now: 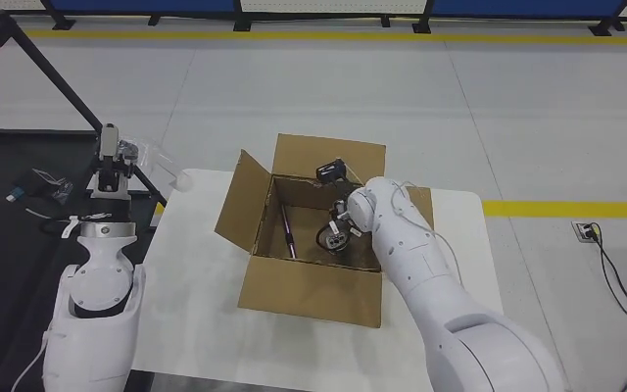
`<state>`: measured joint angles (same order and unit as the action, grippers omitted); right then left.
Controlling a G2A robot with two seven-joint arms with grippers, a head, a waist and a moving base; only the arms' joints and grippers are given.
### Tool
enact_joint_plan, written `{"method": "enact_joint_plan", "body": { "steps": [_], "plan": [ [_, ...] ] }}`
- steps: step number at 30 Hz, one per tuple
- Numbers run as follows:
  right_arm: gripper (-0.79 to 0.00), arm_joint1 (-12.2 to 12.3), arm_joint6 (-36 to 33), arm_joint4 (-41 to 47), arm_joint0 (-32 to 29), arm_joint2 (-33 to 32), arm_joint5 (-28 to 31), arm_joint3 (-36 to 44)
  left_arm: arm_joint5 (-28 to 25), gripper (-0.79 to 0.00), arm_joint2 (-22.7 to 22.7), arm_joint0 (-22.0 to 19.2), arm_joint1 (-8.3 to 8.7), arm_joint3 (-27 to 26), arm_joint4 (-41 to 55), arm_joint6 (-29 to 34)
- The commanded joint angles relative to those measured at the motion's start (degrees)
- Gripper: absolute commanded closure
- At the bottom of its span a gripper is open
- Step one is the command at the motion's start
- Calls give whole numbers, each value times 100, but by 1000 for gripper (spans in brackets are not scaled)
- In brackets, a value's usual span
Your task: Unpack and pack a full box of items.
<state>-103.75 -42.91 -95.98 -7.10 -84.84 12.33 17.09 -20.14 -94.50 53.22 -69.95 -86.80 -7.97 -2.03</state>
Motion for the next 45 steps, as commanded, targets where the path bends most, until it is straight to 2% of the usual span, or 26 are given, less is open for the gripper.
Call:
{"method": "enact_joint_plan", "body": {
  "steps": [1,4,6,8,11,13,16,19,25,29,33,38,45],
  "plan": [
    [0,13,48,52,-70,17,156,284,-13,-785,12,-6,-2,1,16,11],
    [0,28,20,93,-344,70,368,1033,-34,-785,41,-31,-5,0,37,27],
    [0,42,-187,70,-733,111,368,1926,-50,-785,69,-52,-9,10,51,39],
    [0,54,-552,106,-1369,168,481,3281,-61,-785,109,-79,-13,28,63,64],
    [0,101,-1348,314,-2637,202,943,5832,-88,-785,179,-134,-20,56,69,103],
    [0,128,-1765,371,-3381,268,1067,7247,-106,-785,226,-167,-26,69,66,116],
    [0,157,-2008,88,-4090,362,702,8534,-117,-785,274,-200,-32,84,65,131],
    [0,182,-1989,-424,-4474,332,38,9171,-136,-785,300,-208,-35,95,63,139],
    [0,217,-1990,-1528,-4756,-151,-1598,9374,-150,-785,329,-191,-42,105,72,130],
    [0,262,-2222,-1630,-4646,-730,-1945,8948,-149,-785,350,-189,-46,102,62,131],
    [0,332,-2250,-1297,-4446,-1376,-1938,8321,-135,-785,365,-191,-49,98,59,139],
    [0,483,-2157,-845,-4107,-2174,-1522,7212,-106,-785,369,-192,-49,84,37,170],
    [0,646,-1997,-951,-3812,-2540,-1445,6273,-52,-785,440,-237,-58,47,-19,189]
  ]
}}
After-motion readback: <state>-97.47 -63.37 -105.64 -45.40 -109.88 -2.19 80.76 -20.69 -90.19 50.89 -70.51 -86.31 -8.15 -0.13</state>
